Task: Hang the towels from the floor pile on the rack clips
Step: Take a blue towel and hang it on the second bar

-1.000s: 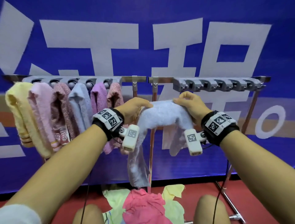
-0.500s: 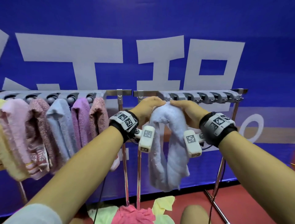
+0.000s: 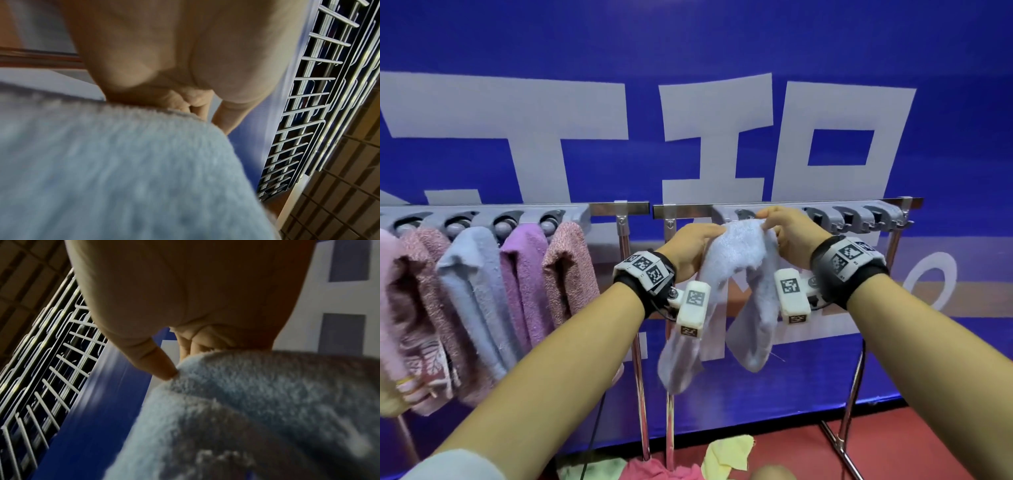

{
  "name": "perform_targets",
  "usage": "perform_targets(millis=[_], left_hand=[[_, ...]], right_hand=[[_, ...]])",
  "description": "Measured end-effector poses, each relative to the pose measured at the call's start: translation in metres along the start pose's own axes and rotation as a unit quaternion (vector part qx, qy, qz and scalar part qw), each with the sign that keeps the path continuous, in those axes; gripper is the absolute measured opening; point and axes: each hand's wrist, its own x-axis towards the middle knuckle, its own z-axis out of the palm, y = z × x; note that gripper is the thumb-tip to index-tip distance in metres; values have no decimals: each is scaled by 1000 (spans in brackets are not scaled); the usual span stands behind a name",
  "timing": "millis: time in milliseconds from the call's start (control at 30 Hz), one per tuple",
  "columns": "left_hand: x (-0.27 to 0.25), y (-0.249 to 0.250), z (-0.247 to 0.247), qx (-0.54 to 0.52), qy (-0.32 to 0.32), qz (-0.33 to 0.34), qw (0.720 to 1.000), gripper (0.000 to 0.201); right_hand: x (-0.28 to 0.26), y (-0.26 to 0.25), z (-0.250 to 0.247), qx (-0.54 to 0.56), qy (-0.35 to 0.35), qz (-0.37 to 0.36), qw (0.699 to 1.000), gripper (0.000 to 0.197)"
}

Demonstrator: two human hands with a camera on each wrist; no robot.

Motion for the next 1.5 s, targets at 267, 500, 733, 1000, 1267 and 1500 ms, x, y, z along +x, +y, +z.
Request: perform_targets(millis=[267,500,733,1000,1267,1500], left_hand=[[50,-12,-2,32,130,73,988,6],[80,-27,-6,33,129,76,988,20],[90,-42,-1,103,195,106,970,49],[82,-51,-3,175,262,138,939,50],[43,-67,9,250,115,230,933,44],[40,-82,21,346,103,190,913,93]], right_hand=[[45,-27,2,-309,9,-108,945,16],[77,-21,1,-534,6,-103,839,26],[84,11,-2,-522,26,-218,824,23],[57,38,-14,-453,-77,-283,842,60],[39,47,-6,-568,-44,-269,777,61],[27,42,-2,-601,-68,-232,762,71]])
